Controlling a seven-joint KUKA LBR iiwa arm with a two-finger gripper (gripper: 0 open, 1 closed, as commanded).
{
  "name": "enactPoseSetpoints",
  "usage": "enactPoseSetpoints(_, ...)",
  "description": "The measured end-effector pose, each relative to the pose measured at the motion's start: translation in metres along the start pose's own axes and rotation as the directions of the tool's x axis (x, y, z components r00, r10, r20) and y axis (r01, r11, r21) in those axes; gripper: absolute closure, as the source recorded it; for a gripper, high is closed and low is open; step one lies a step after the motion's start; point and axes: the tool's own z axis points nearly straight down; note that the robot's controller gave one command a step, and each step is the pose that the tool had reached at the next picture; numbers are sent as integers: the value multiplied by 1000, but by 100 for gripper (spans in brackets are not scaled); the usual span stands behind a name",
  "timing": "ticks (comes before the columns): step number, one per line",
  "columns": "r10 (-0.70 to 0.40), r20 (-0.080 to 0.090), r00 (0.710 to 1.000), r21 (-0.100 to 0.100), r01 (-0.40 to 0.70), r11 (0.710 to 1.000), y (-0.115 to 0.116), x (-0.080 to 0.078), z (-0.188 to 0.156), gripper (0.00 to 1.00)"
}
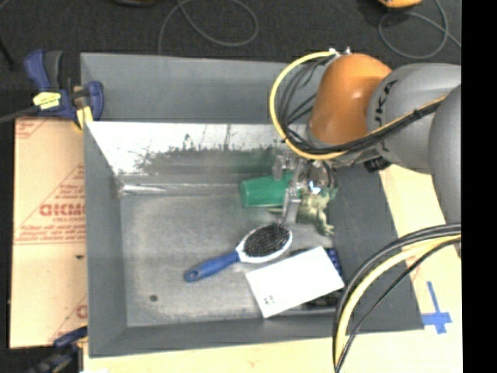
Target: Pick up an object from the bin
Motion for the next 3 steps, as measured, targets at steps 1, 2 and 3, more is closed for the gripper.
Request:
enactPoseSetpoints(1, 1, 1, 1000, -1, -1, 1000, 11, -6, -30, 0)
enactPoseSetpoints(2, 142, -4, 990, 0, -142, 990, 3, -6, 48, 0)
enactPoseSetpoints(3, 290, -1, 957, 1, -290, 957, 14, -6, 50, 100)
